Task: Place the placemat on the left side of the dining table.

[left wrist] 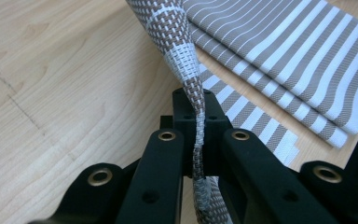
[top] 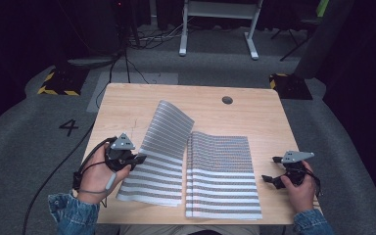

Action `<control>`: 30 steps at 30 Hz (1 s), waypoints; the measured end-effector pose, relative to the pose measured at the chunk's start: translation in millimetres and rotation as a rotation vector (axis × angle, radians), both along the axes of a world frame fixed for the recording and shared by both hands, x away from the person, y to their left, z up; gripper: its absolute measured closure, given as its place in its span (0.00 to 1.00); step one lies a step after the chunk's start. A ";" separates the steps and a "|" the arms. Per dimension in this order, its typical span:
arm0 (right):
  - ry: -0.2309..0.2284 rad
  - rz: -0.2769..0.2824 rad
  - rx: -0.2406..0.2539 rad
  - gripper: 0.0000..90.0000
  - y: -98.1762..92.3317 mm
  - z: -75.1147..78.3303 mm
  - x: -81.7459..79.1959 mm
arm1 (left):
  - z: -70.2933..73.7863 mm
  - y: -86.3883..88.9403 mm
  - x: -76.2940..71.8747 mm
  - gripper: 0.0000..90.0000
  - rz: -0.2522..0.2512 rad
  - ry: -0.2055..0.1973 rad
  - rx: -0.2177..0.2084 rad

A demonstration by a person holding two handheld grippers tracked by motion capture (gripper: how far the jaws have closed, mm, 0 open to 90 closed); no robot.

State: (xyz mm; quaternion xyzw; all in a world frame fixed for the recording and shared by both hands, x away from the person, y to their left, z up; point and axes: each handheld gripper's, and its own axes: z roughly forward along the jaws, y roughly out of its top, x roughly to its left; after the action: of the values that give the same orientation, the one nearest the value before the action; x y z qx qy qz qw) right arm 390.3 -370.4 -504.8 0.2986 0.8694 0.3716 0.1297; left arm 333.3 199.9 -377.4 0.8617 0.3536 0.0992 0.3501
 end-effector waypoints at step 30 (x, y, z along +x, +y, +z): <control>0.000 0.000 -0.001 0.04 0.0 0.0 0.0 | -22.1 -29.9 0.1 0.33 0.135 -0.190 0.035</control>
State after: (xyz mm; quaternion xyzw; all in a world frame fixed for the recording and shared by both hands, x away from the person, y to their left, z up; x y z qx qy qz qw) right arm 390.3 -370.4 -504.8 0.2984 0.8696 0.3714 0.1298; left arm 333.4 170.0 -399.5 0.8286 0.3741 0.2100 0.3597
